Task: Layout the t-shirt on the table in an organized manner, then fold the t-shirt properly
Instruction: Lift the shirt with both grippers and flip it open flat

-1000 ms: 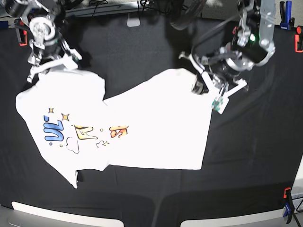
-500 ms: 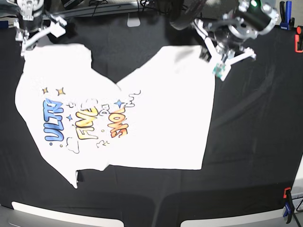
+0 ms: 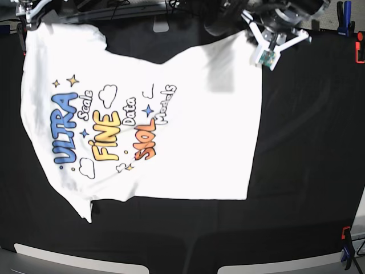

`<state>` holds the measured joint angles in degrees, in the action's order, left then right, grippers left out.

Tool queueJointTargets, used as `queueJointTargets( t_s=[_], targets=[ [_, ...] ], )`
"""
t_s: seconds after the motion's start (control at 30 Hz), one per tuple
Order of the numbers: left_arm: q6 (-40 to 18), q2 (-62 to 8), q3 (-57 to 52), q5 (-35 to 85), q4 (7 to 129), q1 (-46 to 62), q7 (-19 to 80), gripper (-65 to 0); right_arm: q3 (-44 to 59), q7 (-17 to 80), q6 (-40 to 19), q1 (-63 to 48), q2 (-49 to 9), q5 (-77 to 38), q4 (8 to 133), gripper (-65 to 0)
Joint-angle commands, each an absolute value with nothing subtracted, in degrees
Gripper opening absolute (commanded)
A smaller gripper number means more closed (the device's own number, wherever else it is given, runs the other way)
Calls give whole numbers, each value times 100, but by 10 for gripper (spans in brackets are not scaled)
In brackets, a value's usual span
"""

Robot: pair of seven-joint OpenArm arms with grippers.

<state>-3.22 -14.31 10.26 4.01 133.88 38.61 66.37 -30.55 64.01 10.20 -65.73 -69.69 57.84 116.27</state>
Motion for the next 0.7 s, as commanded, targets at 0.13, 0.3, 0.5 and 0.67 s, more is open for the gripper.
queueJointTargets(
  t_s=[0.13,0.3,0.5,0.67],
  targets=[
    [-305,-1448,1020,285,13500,4187,6560,-650,-3035,6499,1221,-6897,-7043,6110,11701,-650],
    [-285,-1448,1020,-582,13500,4093,5730,-650,-2847,6497,1570,-6901,-7030,6499,11721,-650],
    [193,-1446,1020,-1271,13500,3533,5321,-650,-1476,6495,1848,-6700,-6921,6283,11990,-650],
    [242,-1446,1020,-1339,13500,3068,5087,-650,-228,6475,2272,-6038,-6901,4582,12068,-650]
  ],
)
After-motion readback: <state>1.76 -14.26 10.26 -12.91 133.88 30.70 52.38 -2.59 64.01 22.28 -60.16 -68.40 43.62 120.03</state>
